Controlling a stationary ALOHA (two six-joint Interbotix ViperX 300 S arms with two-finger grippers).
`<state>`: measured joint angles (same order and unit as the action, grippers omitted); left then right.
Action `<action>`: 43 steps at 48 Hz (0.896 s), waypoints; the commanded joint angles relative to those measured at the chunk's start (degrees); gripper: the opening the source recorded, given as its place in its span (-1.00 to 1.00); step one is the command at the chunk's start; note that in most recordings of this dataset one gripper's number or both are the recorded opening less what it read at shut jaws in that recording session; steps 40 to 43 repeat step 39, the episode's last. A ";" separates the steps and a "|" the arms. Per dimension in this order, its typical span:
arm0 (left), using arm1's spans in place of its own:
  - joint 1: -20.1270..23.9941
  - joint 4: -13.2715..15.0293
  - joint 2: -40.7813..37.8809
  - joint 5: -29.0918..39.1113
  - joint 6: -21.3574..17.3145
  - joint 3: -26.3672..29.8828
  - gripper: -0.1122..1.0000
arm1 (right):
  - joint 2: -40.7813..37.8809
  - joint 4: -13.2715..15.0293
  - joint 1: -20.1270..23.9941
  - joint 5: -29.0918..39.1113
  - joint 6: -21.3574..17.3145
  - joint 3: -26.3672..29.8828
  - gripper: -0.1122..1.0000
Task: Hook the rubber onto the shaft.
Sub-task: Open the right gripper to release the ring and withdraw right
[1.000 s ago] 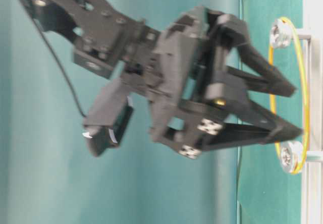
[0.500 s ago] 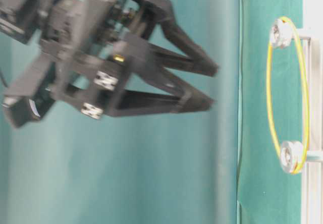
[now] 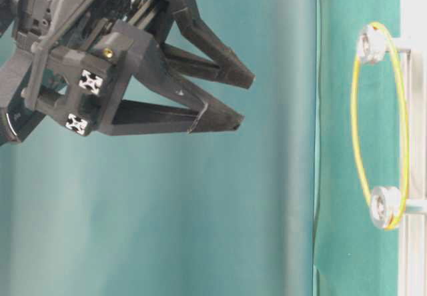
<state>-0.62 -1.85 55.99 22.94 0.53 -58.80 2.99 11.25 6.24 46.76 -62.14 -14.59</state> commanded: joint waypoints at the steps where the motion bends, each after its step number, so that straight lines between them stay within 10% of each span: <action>1: -0.09 -0.09 -0.35 -0.26 0.09 1.85 -0.80 | 1.76 0.09 0.00 -0.18 1.05 0.62 0.73; 32: -0.18 -0.09 -0.35 -0.26 0.09 1.85 -0.80 | 1.85 0.18 -0.44 1.23 29.97 0.53 0.71; 43: -0.18 -0.09 -0.35 -0.26 0.18 1.85 -0.80 | 1.85 0.09 -0.44 1.41 32.78 0.53 0.71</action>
